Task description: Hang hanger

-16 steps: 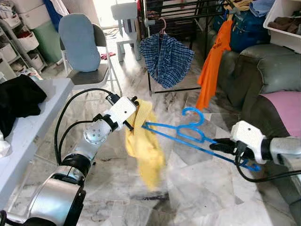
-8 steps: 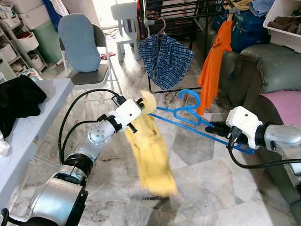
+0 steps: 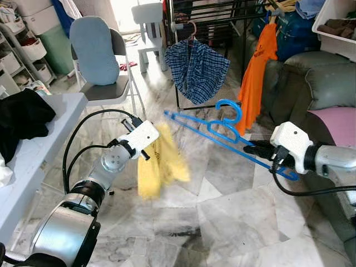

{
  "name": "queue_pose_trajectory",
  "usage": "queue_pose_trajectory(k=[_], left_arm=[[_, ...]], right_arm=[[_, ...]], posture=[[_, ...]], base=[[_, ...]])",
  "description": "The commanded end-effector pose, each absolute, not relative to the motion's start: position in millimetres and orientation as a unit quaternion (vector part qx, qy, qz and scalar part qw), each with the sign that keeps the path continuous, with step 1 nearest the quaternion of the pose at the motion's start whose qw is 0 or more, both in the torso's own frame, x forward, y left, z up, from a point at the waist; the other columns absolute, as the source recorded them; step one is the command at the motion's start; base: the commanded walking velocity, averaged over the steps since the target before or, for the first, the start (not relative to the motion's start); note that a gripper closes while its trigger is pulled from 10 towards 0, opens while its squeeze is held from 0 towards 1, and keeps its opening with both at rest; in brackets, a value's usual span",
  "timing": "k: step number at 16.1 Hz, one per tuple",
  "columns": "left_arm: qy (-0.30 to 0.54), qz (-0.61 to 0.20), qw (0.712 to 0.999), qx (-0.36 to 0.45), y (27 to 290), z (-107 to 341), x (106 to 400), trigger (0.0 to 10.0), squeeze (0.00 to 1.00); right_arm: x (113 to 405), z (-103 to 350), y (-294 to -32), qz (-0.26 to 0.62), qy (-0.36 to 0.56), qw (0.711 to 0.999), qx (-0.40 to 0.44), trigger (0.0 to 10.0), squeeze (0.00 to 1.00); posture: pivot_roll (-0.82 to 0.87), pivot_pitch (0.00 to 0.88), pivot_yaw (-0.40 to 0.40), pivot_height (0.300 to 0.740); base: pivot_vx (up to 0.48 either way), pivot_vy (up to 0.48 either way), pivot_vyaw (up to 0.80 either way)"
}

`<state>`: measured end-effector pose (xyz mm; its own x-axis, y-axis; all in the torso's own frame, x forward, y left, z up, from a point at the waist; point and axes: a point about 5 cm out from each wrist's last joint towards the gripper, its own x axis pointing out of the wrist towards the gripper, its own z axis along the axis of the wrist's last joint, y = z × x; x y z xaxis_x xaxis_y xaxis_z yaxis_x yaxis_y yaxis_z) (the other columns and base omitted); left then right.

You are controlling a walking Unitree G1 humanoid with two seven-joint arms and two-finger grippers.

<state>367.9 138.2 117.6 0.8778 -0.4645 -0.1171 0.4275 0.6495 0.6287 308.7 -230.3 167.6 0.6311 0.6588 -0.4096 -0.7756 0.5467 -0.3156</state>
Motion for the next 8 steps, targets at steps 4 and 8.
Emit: queue_pose_trajectory(k=[4, 8], left_arm=[[-0.065, -0.221, 0.91, 0.345, 138.8, 133.7, 373.7, 10.0, 0.0], [-0.075, -0.195, 0.911, 0.354, 144.8, 141.3, 377.7, 10.0, 0.0]], right_arm=[[302.7, 154.2, -224.7, 0.434, 0.142, 0.859, -0.231, 10.0, 0.0], [290.8, 157.9, -242.5, 0.438, 0.17, 0.851, -0.235, 10.0, 0.0]], posture=[[-0.17, 0.0, 0.147, 0.74], [-0.18, 0.0, 0.157, 0.74]], base=[[0.0, 0.0, 0.0], [0.0, 0.0, 0.0]])
